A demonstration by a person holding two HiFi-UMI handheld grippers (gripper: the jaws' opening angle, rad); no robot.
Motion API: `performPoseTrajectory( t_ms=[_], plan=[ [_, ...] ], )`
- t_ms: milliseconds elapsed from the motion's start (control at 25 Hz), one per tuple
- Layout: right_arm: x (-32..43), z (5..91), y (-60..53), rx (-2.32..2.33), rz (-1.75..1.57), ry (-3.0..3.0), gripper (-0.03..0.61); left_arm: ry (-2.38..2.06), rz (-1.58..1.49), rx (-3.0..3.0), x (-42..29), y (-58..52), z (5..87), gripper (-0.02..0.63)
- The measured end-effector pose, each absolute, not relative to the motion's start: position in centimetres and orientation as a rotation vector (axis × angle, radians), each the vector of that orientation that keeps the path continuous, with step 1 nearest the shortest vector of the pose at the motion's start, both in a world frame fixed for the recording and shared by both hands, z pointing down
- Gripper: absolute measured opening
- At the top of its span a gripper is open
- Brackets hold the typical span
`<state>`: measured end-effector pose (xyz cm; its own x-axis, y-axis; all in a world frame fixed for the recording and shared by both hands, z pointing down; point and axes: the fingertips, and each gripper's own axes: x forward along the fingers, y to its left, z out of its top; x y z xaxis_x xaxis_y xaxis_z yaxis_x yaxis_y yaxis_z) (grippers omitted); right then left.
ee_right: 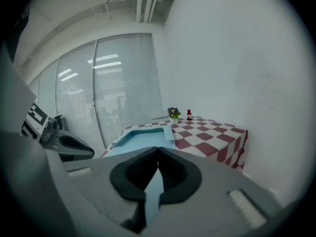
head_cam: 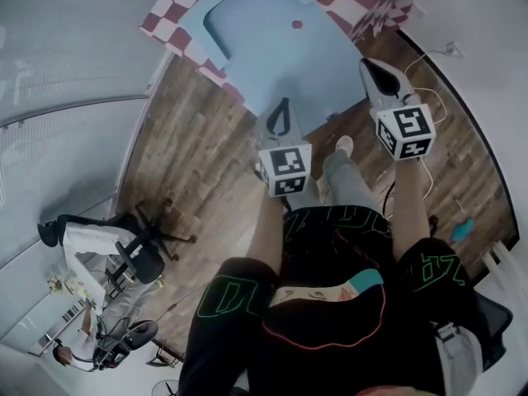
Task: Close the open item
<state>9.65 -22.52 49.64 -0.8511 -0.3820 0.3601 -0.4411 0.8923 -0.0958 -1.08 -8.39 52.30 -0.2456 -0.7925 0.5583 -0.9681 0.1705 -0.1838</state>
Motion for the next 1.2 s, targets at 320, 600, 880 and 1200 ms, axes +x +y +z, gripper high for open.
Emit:
performPoseTrajectory(
  t_ms=[320,600,880,1200],
  plan=[
    [8.6,50.7,-21.4,0.314,0.052,-2.673,0.003,-2.1,0.795,1.595,0.8,-7.9,53.1,0.009],
    [8.7,54.3,-19.7,0.123,-0.095,-2.538,0.003,-2.015,0.82,1.572,1.7,-6.2,55.9,0.017],
    [9.7,56.8,-17.7,-0.004,-0.32,-2.406,0.005,-1.883,0.962,1.642,4.2,-5.9,58.4,0.099],
    [10.5,59.0,-15.4,-0.147,-0.463,-2.286,0.109,-1.755,1.25,1.757,5.8,-5.9,59.0,0.19]
  ],
)
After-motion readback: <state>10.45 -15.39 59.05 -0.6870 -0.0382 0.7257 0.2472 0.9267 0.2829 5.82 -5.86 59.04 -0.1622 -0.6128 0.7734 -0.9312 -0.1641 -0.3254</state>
